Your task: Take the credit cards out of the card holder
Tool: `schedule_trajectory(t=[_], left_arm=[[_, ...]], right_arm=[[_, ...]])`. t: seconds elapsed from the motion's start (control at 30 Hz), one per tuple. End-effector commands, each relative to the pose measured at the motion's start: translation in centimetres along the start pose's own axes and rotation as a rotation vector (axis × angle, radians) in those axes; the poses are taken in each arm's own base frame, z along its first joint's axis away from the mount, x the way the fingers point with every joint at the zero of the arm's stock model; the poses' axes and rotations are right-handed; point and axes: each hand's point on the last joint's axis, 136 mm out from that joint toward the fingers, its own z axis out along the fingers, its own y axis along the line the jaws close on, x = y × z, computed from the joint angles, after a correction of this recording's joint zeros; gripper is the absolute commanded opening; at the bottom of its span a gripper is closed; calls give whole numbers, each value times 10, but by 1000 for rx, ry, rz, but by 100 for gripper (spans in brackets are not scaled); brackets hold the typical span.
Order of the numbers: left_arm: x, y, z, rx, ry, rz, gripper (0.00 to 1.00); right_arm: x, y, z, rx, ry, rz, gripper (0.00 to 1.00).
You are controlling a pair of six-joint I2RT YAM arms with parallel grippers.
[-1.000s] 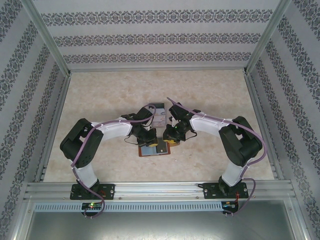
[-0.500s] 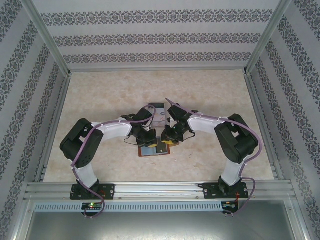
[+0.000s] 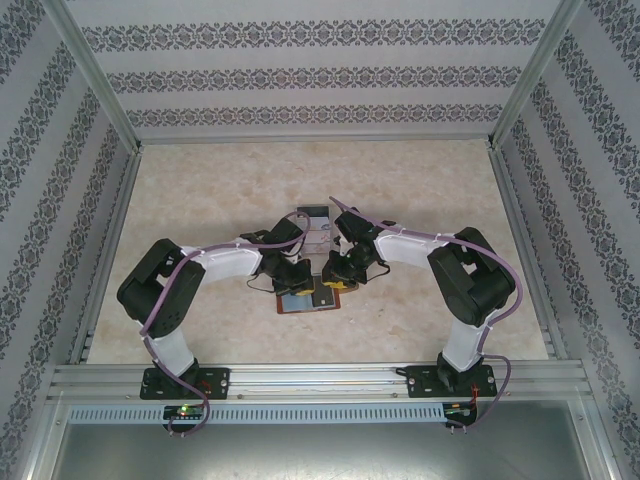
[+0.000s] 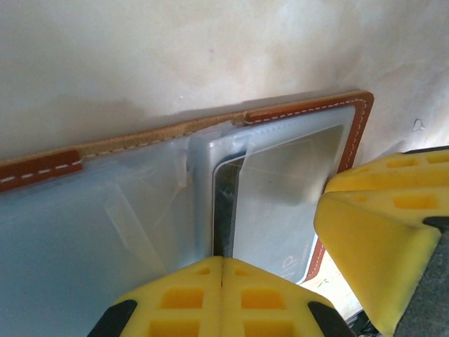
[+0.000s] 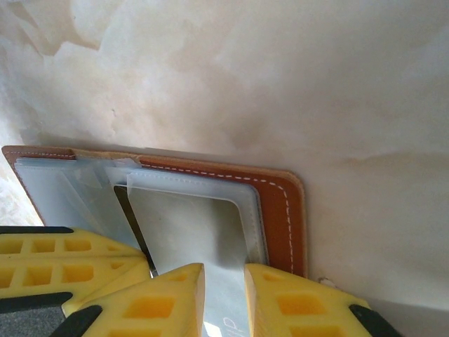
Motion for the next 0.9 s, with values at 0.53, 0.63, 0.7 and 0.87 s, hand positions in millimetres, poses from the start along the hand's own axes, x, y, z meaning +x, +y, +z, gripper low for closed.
schedule_trajectory(t=[0.53, 0.63, 0.7, 0.87], left_arm=[[2, 3, -15, -22, -37, 50, 1], [-3, -11, -25, 16, -61, 63, 3], [-3, -20, -26, 42, -51, 66, 5], [-8, -35, -24, 99, -47, 61, 7]], right_arm=[[9, -15, 7, 70, 18, -4, 25], [9, -13, 7, 67, 16, -8, 25], [9, -12, 7, 66, 18, -7, 25], [9, -10, 7, 65, 18, -13, 25]])
